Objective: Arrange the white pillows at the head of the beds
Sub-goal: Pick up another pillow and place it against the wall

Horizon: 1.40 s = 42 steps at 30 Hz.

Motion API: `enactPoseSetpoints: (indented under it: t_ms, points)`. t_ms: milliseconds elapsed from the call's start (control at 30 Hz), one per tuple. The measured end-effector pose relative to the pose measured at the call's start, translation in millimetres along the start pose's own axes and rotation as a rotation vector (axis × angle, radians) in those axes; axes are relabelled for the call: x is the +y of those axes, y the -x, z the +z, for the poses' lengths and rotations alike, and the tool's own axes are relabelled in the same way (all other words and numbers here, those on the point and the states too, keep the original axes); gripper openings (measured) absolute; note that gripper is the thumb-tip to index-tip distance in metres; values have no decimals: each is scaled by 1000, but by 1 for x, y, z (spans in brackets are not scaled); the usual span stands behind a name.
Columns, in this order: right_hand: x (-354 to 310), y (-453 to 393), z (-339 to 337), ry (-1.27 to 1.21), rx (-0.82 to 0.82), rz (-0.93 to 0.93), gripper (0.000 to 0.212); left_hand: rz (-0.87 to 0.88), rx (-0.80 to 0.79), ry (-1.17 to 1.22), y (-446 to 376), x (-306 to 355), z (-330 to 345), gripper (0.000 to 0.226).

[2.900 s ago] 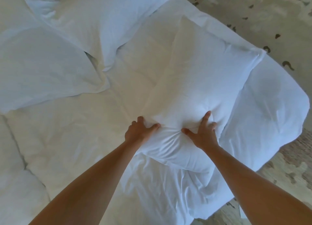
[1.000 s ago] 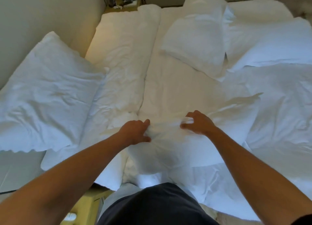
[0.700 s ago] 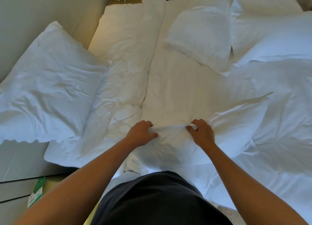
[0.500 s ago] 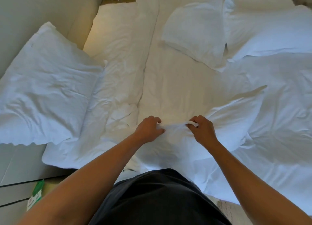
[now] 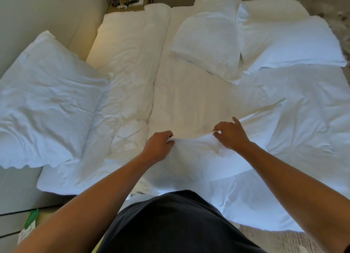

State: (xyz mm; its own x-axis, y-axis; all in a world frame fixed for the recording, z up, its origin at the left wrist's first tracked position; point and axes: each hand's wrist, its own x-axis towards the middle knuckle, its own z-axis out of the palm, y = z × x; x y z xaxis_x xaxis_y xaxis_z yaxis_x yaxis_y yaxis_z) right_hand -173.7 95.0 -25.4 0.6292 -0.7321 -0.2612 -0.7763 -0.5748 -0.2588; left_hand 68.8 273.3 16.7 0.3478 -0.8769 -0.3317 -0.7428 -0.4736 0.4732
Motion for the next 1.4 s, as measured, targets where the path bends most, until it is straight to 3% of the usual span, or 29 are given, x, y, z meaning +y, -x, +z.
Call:
enactPoseSetpoints:
  t_ms: [200,500,767,1033,1200,1300,1400]
  points:
    - [-5,1,-12,-162,3,-75,15,-25,149,13,12,1,-6,10]
    - [-8,-1,-31,-25,-42,-173,24,-20,146,-126,17,11,-17,31]
    - [-4,8,-34,-196,82,-118,20,-66,194,-119,13,11,-30,26]
    - [2,2,-40,-104,15,-191,32,-111,187,-162,12,14,-37,17]
    - [3,-3,-43,-73,49,-148,16,-171,69,-7,7,15,-34,17]
    - [2,-8,-40,7,50,-124,36,-179,-2,65,3,13,-31,18]
    - [4,-6,-35,117,70,-118,36,-144,5,24,3,10,-26,15]
